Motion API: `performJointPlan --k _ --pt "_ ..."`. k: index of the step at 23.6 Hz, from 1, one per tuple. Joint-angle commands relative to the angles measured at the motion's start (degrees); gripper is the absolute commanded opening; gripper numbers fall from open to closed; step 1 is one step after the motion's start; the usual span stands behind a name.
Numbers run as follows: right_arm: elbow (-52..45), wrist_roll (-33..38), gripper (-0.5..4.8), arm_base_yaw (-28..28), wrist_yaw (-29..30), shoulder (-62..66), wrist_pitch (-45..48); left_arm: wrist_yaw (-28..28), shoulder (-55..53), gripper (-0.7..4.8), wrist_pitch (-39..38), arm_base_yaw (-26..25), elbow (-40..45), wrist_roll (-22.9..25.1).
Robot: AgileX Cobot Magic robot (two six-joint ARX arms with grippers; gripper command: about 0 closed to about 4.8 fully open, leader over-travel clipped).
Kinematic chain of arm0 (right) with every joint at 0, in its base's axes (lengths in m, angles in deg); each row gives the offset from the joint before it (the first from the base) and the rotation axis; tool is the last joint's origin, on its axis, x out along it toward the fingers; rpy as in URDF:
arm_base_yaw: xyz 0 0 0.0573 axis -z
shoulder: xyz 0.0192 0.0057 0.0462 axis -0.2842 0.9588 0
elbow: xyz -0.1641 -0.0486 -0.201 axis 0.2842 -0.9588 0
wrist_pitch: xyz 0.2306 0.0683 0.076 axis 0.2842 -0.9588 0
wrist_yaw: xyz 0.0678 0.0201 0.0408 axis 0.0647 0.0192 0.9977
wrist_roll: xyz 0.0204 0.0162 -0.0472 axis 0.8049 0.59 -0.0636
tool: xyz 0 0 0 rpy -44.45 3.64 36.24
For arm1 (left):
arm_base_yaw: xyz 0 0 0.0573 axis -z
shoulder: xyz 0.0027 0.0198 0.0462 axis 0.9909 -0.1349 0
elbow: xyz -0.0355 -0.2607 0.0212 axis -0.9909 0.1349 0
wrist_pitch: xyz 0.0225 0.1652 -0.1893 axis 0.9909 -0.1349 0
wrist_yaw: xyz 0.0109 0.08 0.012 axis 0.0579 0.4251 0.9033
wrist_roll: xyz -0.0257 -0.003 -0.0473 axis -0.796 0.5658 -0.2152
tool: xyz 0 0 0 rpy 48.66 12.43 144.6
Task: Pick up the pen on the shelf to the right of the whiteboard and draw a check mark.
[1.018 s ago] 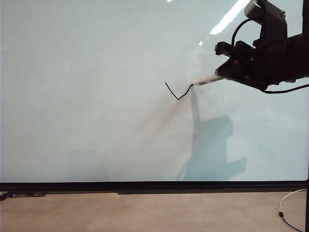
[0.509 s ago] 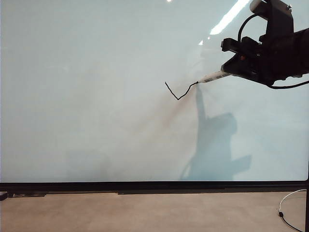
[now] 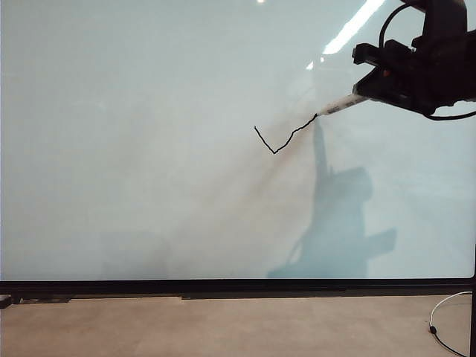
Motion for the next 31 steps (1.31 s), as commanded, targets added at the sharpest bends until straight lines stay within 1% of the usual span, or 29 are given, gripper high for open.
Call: performJointPlan --k 1,4,16,22,25,31 --pt "0.3 -0.5 -0.05 0.8 -1.3 -1.4 0.4 0.0 0.0 -0.04 0.7 0.0 -0.2 0.3" --pt "0.3 -0.9 -0.05 1.6 -1.5 -2.6 0.0 0.0 0.0 -0.05 0.7 0.0 -0.2 0.3" --pt "0.0 -0.9 -0.05 1.3 -1.1 -3.4 -1.2 0.0 0.0 -0.04 0.7 0.0 -0.2 0.3" --pt "-4.0 -0.9 -0.05 0.4 -2.9 -6.6 -0.6 0.0 0.0 -0.05 0.7 0.0 -0.2 0.3" --pt "-6.3 -2.1 -0.05 0.4 -3.5 -9.2 -0.7 0.0 0.0 -0.05 0.7 0.0 -0.2 0.3" --pt "-12.3 -4.4 -0.05 0.5 -3.9 -17.7 -1.8 0.0 0.0 -0.04 0.7 0.0 -0.2 0.3"
